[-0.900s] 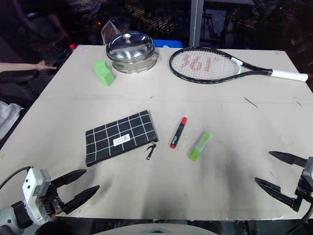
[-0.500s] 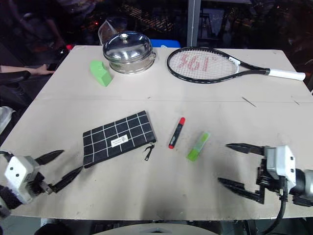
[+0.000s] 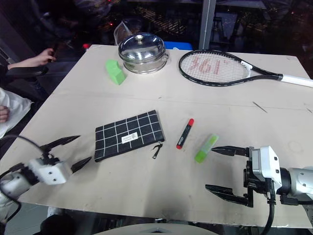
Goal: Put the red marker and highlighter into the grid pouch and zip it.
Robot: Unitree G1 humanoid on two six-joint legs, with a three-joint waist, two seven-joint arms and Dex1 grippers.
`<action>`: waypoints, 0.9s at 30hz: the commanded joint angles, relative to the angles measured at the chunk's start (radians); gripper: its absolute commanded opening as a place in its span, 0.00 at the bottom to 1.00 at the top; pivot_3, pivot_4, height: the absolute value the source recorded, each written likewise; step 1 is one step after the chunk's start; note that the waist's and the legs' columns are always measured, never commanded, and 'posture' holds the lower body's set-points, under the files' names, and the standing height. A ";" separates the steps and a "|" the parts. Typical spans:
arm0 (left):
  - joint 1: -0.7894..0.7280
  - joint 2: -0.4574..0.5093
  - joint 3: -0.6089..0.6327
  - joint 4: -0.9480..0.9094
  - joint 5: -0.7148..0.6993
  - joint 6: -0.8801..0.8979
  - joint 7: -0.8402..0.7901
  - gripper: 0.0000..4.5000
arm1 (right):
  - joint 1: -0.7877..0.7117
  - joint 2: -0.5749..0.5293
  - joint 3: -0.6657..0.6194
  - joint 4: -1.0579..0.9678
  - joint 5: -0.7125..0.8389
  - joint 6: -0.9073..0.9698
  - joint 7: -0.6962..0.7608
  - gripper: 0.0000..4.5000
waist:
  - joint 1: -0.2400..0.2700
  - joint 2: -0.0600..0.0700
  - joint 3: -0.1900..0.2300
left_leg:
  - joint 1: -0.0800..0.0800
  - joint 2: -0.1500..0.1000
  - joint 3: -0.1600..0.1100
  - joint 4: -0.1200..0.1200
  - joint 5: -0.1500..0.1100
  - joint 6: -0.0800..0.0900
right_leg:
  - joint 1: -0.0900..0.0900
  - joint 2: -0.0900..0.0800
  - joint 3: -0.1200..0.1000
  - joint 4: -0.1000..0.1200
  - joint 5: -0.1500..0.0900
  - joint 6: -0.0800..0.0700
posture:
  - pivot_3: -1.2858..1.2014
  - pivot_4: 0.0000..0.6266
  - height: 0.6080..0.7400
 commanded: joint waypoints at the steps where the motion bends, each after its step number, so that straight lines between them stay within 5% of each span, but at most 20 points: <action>1: -0.058 -0.012 -0.128 0.007 0.049 -0.004 0.034 1.00 | 0.010 0.008 -0.024 -0.040 0.003 -0.021 -0.021 1.00 | -0.002 0.000 0.000 | 0.000 0.000 0.000 0.000 0.000 0.000 | 0.002 0.000 0.000 0.000 0.000 0.000 | 0.52 0.24 1.00; 6: -0.150 -0.033 -0.245 -0.003 0.077 0.028 0.081 1.00 | 0.005 0.014 -0.007 -0.070 0.008 -0.013 -0.062 1.00 | -0.004 0.000 -0.001 | 0.001 0.000 0.000 0.001 0.000 0.001 | 0.004 0.001 -0.001 0.000 0.001 0.003 | 0.52 0.24 1.00; 8: -0.163 -0.058 -0.303 -0.054 0.013 0.119 0.029 0.89 | -0.002 0.022 0.010 -0.085 0.005 -0.012 -0.087 1.00 | -0.001 0.002 -0.002 | 0.001 0.000 -0.001 0.001 0.000 0.001 | 0.005 0.001 -0.002 0.000 0.001 0.004 | 0.52 0.24 1.00; 17: -0.112 -0.085 -0.350 -0.335 -0.346 0.547 -0.148 0.04 | -0.113 0.060 0.108 -0.109 0.016 0.072 -0.272 1.00 | -0.022 0.000 -0.005 | 0.001 0.000 -0.003 0.004 -0.002 0.003 | 0.007 0.001 -0.003 0.000 -0.001 0.008 | 0.52 0.24 1.00; 21: -0.113 -0.110 -0.337 -0.523 -0.551 0.871 -0.192 0.01 | -0.282 0.108 0.224 -0.072 0.039 0.242 -0.463 1.00 | -0.032 -0.002 -0.004 | 0.001 0.000 -0.004 0.005 -0.001 0.003 | 0.007 0.002 -0.004 0.001 -0.001 0.009 | 0.52 0.24 1.00; 27: -0.122 -0.154 -0.373 -0.677 -0.616 1.077 -0.186 0.01 | -0.552 0.233 0.355 0.101 0.014 0.551 -0.743 1.00 | -0.035 -0.003 -0.003 | 0.001 0.000 -0.005 0.005 -0.001 0.003 | 0.007 0.002 -0.004 0.001 0.000 0.006 | 0.52 0.24 1.00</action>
